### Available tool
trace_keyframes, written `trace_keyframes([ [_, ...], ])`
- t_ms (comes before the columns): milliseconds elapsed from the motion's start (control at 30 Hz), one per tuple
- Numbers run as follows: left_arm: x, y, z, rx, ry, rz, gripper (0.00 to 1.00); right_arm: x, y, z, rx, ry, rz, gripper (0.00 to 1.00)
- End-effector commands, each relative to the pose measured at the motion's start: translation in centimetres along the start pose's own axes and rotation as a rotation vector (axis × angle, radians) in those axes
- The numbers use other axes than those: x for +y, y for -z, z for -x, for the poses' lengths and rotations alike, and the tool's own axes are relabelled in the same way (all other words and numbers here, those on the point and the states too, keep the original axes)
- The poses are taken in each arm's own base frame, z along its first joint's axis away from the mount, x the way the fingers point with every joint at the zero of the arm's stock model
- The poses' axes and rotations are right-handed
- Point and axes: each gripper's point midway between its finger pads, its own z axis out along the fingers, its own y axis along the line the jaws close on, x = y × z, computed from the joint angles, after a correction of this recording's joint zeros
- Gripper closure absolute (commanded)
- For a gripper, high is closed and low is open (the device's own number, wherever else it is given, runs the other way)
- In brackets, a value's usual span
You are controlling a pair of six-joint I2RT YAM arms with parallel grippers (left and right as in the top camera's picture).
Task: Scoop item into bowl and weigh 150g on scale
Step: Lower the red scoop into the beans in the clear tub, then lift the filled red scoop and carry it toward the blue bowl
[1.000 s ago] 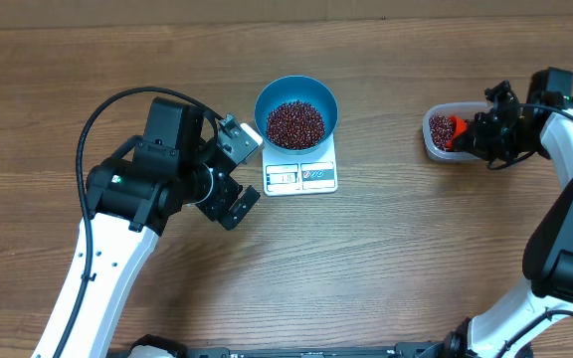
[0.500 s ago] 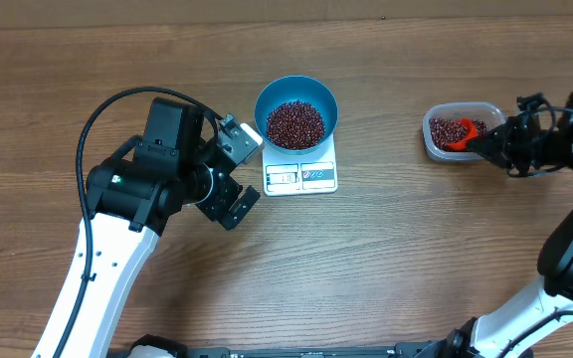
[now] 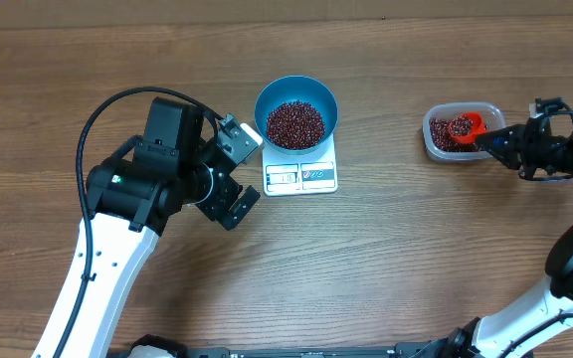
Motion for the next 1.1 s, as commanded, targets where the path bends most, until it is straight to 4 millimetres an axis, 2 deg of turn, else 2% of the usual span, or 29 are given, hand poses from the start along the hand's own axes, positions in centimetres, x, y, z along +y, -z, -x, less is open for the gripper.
trace_keyframes([
  [0, 0.0, -0.1, -0.1, 0.002, -0.007, -0.007, 0.01, 2.5, 0.0, -0.2, -0.004, 0.041, 0.151, 0.96],
  [167, 0.0, -0.1, -0.1, 0.002, -0.007, -0.007, 0.0, 4.8, -0.8, -0.6, 0.018, 0.057, 0.246, 0.96],
  [333, 0.0, -0.1, -0.1, 0.002, -0.007, -0.007, 0.0, 7.7, -2.6, -1.6, 0.072, 0.096, 0.338, 0.96],
  [433, 0.0, -0.1, -0.1, 0.003, -0.007, -0.007, 0.0, 9.9, -4.5, -3.1, 0.136, 0.128, 0.388, 0.96],
  [667, 0.0, -0.1, -0.1, 0.002, -0.007, -0.007, 0.0, 13.8, -8.5, -6.2, 0.268, 0.203, 0.449, 0.96],
  [900, 0.0, -0.1, -0.1, 0.002, -0.007, -0.007, 0.0, 16.7, -12.1, -8.5, 0.364, 0.254, 0.469, 0.96],
  [1067, 0.0, -0.1, -0.1, 0.002, -0.007, -0.007, 0.0, 18.5, -14.2, -9.9, 0.395, 0.358, 0.49, 0.96],
])
